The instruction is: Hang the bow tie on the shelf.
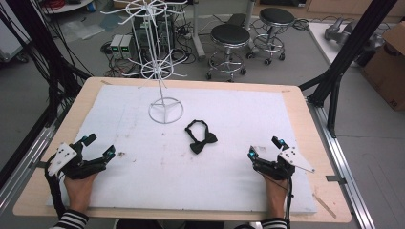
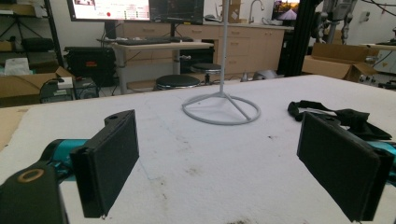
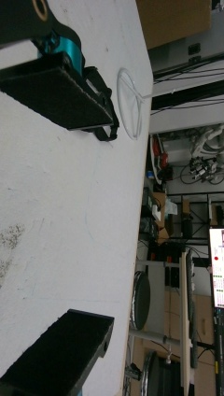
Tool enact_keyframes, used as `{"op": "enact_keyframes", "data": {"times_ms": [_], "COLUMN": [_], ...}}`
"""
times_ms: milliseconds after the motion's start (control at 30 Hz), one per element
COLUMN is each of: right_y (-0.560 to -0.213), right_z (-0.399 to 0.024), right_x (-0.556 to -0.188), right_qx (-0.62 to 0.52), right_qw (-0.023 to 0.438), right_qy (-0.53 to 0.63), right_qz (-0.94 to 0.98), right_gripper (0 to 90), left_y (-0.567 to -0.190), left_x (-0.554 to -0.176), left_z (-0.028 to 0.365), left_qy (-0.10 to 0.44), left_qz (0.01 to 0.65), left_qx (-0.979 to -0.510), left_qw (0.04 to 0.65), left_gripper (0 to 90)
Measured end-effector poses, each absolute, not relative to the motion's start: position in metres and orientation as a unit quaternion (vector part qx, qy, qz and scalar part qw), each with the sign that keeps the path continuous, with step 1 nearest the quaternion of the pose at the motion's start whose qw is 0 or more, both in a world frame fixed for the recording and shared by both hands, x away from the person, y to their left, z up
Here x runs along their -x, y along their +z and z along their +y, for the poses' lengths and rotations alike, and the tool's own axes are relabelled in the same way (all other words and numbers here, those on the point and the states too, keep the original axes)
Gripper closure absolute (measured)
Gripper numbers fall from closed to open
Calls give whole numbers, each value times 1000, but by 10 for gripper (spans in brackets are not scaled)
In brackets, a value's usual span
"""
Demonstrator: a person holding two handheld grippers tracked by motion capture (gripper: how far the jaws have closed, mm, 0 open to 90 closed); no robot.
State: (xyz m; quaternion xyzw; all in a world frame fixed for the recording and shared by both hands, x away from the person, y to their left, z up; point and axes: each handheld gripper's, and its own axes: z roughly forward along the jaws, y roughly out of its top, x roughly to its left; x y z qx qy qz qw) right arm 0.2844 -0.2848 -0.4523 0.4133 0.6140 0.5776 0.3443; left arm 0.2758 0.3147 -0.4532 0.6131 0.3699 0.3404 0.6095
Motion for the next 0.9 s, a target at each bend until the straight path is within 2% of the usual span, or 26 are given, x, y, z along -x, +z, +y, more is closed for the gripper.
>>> {"op": "enact_keyframes", "data": {"times_ms": [633, 900], "right_y": [-452, -452], "right_z": [-285, -280], "right_x": [-284, -284], "right_qx": [-418, -413], "right_qw": [343, 358], "right_qy": [578, 564], "right_qz": [611, 618], "right_gripper": [41, 40], "left_y": [-453, -453], "left_x": [-275, -275], "left_z": [313, 313], "left_qy": [343, 343], "left_qz": [365, 366], "left_qx": [-617, -615], "left_qw": [607, 608], "left_gripper": [131, 131]}}
